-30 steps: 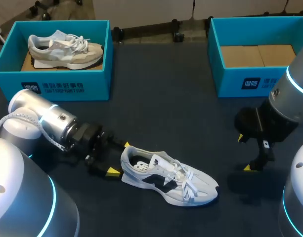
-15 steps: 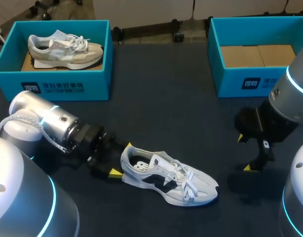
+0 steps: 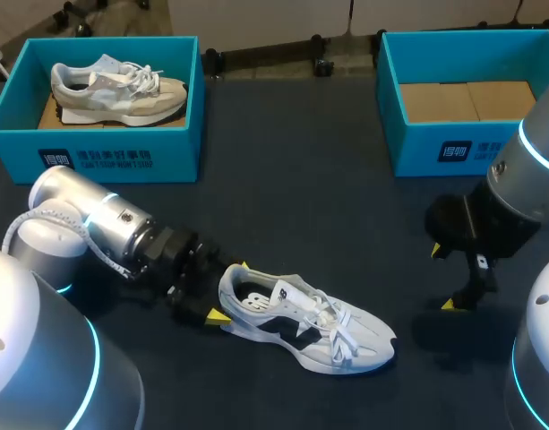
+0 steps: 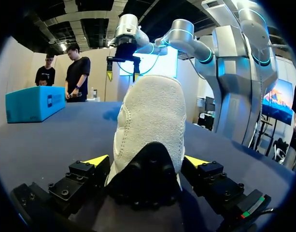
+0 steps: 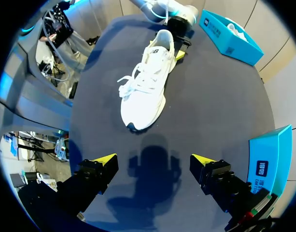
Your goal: Take the shoe out of the shoebox, open the shoe tongue, remove and reinsert the insole, then place the shoe into the shoebox
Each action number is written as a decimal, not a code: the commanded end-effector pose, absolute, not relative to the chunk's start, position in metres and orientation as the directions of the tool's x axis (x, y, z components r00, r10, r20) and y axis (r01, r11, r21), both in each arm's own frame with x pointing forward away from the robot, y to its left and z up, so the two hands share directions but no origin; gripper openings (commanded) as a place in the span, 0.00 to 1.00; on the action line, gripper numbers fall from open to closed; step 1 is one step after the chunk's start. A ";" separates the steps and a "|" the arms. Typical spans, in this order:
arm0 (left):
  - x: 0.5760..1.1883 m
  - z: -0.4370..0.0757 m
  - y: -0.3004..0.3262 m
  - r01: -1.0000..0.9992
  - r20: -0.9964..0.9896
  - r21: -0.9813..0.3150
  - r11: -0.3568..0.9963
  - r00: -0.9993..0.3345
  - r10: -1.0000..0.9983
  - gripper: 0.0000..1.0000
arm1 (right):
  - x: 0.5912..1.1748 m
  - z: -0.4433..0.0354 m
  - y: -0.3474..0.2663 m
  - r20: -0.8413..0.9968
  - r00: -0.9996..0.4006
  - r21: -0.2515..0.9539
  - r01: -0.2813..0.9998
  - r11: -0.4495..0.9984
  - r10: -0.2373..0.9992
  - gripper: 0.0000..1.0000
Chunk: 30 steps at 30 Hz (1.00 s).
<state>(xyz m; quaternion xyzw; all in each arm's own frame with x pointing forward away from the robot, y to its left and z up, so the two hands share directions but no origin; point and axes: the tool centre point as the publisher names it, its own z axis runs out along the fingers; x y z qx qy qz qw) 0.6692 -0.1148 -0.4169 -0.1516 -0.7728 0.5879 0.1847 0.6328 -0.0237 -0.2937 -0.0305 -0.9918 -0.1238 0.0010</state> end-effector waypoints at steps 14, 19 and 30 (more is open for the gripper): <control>0.661 -0.426 -0.135 -0.003 0.126 -0.960 0.281 -0.898 0.421 1.00 | 0.632 -0.294 -0.024 0.007 -0.998 0.246 0.061 0.967 0.061 1.00; 0.654 -0.425 -0.136 -0.001 0.123 -0.961 0.277 -0.898 0.422 1.00 | 0.632 -0.294 -0.024 0.007 -0.998 0.246 0.061 0.967 0.061 1.00; 0.653 -0.428 -0.136 -0.009 0.119 -0.961 0.278 -0.917 0.382 1.00 | 0.632 -0.294 -0.024 0.007 -0.998 0.246 0.061 0.967 0.061 1.00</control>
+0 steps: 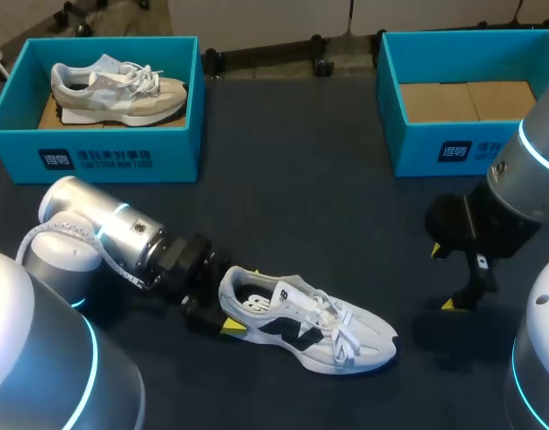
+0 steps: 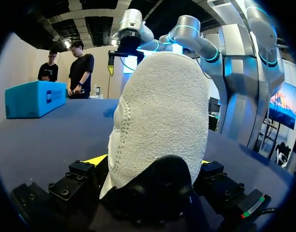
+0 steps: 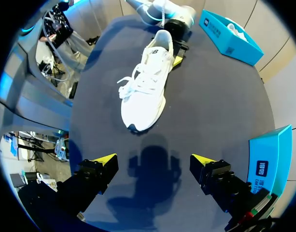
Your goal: Take the shoe out of the shoebox, open the shoe tongue, remove and reinsert the insole, then place the shoe into the shoebox
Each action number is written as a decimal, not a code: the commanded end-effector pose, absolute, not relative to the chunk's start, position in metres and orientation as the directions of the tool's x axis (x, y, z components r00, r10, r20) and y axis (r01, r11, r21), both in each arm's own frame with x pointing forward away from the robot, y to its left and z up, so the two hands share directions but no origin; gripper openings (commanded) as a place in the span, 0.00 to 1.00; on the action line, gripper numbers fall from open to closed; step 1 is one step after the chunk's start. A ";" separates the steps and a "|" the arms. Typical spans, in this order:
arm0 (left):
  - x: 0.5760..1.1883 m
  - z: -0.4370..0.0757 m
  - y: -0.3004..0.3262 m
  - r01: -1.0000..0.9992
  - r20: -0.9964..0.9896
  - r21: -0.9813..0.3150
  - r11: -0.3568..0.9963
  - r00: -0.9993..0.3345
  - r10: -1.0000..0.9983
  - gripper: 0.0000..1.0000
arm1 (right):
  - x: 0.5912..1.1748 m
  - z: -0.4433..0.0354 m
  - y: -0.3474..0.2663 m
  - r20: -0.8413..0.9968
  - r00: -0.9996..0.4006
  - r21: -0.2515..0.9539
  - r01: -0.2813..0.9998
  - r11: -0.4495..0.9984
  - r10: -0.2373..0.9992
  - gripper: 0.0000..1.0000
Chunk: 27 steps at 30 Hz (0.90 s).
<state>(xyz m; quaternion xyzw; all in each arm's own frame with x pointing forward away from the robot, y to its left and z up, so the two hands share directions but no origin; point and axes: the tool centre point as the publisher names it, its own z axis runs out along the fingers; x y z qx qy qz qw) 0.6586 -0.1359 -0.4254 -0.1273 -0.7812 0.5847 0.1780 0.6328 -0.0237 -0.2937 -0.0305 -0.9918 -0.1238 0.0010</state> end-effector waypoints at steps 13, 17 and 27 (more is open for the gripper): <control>0.655 -0.423 -0.127 0.004 0.110 -0.957 0.290 -0.920 0.375 1.00 | 0.632 -0.294 -0.024 0.007 -0.998 0.246 0.061 0.967 0.061 1.00; 0.658 -0.425 -0.128 -0.011 0.113 -0.961 0.277 -0.928 0.356 1.00 | 0.632 -0.294 -0.024 0.007 -0.998 0.246 0.061 0.967 0.061 1.00; 0.656 -0.430 -0.137 -0.030 0.127 -0.965 0.261 -0.923 0.362 1.00 | 0.632 -0.294 -0.024 0.007 -0.998 0.246 0.061 0.967 0.061 1.00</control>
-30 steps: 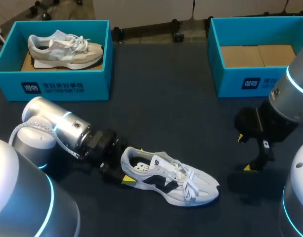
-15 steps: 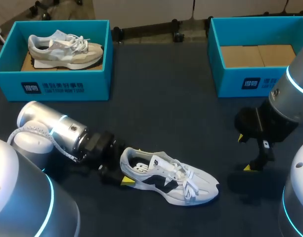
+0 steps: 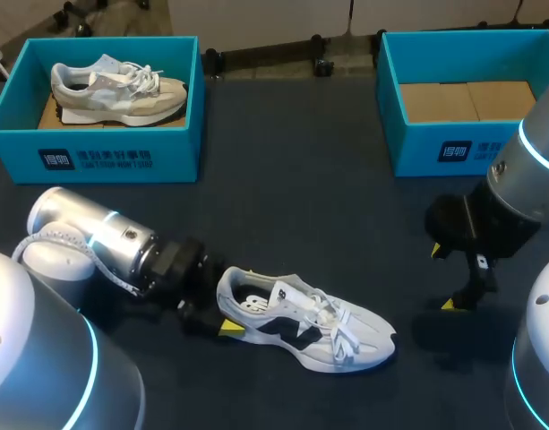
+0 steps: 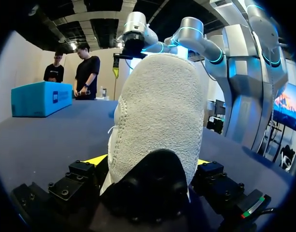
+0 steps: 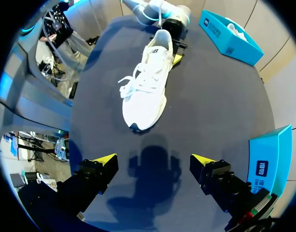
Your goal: Take the shoe out of the shoebox, open the shoe tongue, remove and reinsert the insole, then place the shoe into the shoebox
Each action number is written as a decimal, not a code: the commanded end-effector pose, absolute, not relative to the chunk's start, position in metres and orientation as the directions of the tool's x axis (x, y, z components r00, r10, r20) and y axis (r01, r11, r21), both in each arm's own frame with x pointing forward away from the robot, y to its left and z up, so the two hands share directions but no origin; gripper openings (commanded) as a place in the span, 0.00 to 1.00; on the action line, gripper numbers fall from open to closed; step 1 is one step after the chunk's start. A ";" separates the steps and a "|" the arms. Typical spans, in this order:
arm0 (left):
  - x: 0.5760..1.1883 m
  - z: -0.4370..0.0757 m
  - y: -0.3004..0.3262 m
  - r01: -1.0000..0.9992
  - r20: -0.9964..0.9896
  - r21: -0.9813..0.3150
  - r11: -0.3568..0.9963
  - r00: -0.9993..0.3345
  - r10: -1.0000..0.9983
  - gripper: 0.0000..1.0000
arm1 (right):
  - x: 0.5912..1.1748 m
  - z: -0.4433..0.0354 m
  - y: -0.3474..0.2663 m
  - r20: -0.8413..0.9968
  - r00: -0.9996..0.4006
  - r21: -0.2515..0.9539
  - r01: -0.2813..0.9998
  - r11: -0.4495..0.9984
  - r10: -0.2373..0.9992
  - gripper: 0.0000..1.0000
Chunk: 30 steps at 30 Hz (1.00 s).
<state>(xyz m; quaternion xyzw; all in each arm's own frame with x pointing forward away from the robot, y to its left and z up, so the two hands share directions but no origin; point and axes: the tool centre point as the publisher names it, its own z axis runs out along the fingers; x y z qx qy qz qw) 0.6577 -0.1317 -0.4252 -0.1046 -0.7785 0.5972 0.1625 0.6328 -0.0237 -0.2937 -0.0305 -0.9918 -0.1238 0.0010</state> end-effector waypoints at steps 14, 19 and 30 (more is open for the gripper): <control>0.656 -0.425 -0.115 -0.070 0.119 -0.974 0.217 -0.968 0.220 0.00 | 0.632 -0.294 -0.024 0.007 -0.998 0.246 0.061 0.967 0.061 1.00; 0.656 -0.424 -0.106 -0.085 0.117 -0.974 0.210 -0.982 0.146 0.00 | 0.632 -0.294 -0.024 0.007 -0.998 0.246 0.061 0.967 0.061 1.00; 0.661 -0.423 -0.099 -0.105 0.114 -0.977 0.188 -0.993 0.039 0.00 | 0.632 -0.294 -0.024 0.007 -0.998 0.246 0.061 0.967 0.061 1.00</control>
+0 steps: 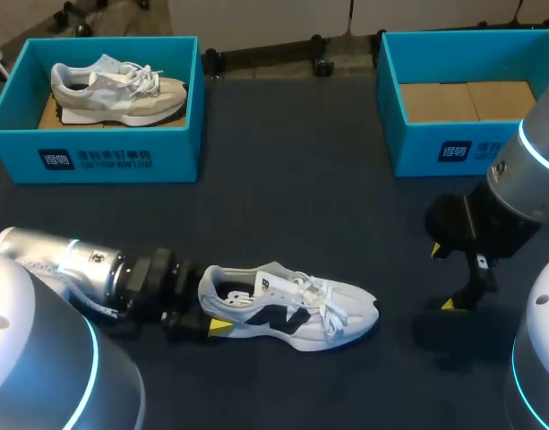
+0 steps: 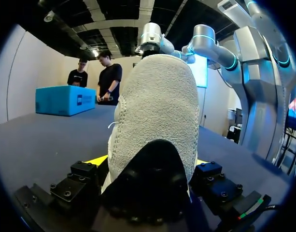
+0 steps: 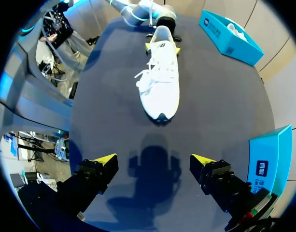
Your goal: Take the shoe out of the shoebox, open the shoe tongue, remove and reinsert the insole, then place the shoe into the shoebox
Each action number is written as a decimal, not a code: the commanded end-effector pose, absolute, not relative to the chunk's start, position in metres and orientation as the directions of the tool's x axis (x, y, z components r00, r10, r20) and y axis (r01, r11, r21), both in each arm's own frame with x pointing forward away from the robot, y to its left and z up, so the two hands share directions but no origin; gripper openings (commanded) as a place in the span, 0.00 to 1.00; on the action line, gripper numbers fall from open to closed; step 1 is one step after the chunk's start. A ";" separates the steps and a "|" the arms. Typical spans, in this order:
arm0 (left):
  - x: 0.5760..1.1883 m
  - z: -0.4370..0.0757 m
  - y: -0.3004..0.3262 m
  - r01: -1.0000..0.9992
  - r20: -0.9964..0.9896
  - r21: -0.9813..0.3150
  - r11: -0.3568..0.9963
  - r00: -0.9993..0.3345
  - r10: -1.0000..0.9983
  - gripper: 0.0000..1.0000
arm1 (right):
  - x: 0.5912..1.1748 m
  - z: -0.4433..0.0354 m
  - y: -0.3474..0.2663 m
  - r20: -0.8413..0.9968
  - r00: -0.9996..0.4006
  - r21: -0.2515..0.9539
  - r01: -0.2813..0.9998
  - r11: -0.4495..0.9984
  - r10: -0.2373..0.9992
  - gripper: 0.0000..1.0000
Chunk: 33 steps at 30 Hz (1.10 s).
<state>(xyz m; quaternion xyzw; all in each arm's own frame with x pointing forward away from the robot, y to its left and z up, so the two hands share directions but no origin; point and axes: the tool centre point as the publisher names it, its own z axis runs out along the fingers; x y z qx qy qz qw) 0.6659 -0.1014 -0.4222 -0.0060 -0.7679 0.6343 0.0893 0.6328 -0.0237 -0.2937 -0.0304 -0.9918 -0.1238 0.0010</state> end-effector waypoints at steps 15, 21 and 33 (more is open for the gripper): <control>0.668 -0.419 -0.110 -0.095 0.107 -0.976 0.194 -0.993 0.049 0.00 | 0.632 -0.294 -0.024 0.007 -0.998 0.246 0.061 0.967 0.061 1.00; 0.670 -0.419 -0.110 -0.095 0.109 -0.975 0.203 -0.992 0.059 0.00 | 0.632 -0.294 -0.024 0.007 -0.998 0.246 0.061 0.967 0.061 1.00; 0.670 -0.420 -0.110 -0.093 0.108 -0.975 0.203 -0.992 0.062 0.00 | 0.632 -0.294 -0.024 0.007 -0.998 0.246 0.061 0.967 0.061 1.00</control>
